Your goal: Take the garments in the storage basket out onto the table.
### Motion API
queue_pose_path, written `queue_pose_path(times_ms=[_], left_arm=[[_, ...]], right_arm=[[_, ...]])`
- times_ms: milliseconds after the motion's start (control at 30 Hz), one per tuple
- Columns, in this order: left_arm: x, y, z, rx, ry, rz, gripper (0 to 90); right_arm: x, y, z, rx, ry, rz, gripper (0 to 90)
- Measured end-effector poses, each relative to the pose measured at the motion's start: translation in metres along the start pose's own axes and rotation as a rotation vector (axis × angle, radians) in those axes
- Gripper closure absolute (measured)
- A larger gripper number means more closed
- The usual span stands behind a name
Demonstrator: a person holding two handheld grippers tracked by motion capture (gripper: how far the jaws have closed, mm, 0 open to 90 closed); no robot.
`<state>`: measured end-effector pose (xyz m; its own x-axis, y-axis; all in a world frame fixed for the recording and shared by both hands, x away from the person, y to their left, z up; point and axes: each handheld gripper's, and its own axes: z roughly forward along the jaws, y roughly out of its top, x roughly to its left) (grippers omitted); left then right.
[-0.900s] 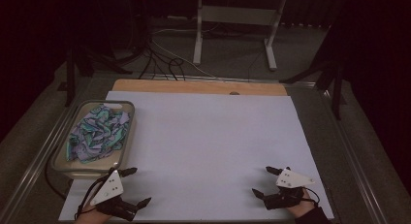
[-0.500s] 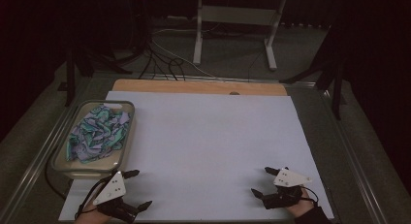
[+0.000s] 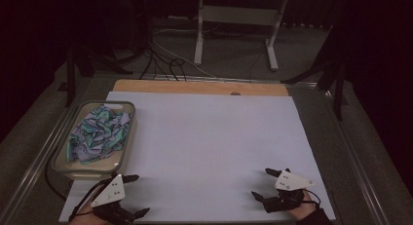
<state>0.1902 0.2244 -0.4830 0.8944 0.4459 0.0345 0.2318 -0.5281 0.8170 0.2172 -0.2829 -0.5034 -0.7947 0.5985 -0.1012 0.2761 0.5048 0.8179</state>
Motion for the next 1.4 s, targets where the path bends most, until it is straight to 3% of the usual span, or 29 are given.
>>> queue_pose_path(times_ms=[267, 500, 633, 800, 1067, 1100, 1200, 1300, 1367, 1400], left_arm=[[-0.007, 0.021, -0.007, 0.022, -0.022, 0.065, 0.0], [-0.005, 0.04, -0.02, 0.033, -0.032, 0.072, 0.0], [-0.001, 0.049, -0.028, 0.035, -0.016, 0.072, 0.0], [0.01, 0.062, -0.041, 0.034, 0.033, 0.086, 0.0], [0.026, 0.075, -0.052, 0.037, 0.068, 0.056, 0.0], [0.031, 0.077, -0.055, 0.051, 0.092, 0.052, 0.0], [0.038, 0.079, -0.059, 0.059, 0.115, 0.04, 0.0], [0.052, 0.081, -0.067, 0.076, 0.182, 0.01, 0.0], [0.052, 0.081, -0.067, 0.076, 0.182, 0.01, 0.0], [0.066, 0.08, -0.075, 0.08, 0.253, -0.026, 0.0]], right_arm=[[0.002, 0.004, -0.005, -0.019, -0.02, -0.008, 9.8], [0.004, 0.007, -0.008, -0.039, -0.033, -0.001, 9.8], [0.004, 0.008, -0.009, -0.045, -0.035, -0.008, 9.9], [0.005, 0.009, -0.009, -0.047, -0.044, -0.018, 9.8], [0.006, 0.011, -0.008, -0.049, -0.045, -0.008, 9.9], [0.007, 0.011, -0.009, -0.051, -0.046, -0.01, 9.9], [0.007, 0.011, -0.008, -0.05, -0.049, -0.012, 9.9], [0.007, 0.011, -0.008, -0.05, -0.046, -0.013, 9.9], [0.007, 0.011, -0.007, -0.053, -0.044, -0.013, 9.9], [0.008, 0.012, -0.007, -0.049, -0.042, -0.015, 9.9]])
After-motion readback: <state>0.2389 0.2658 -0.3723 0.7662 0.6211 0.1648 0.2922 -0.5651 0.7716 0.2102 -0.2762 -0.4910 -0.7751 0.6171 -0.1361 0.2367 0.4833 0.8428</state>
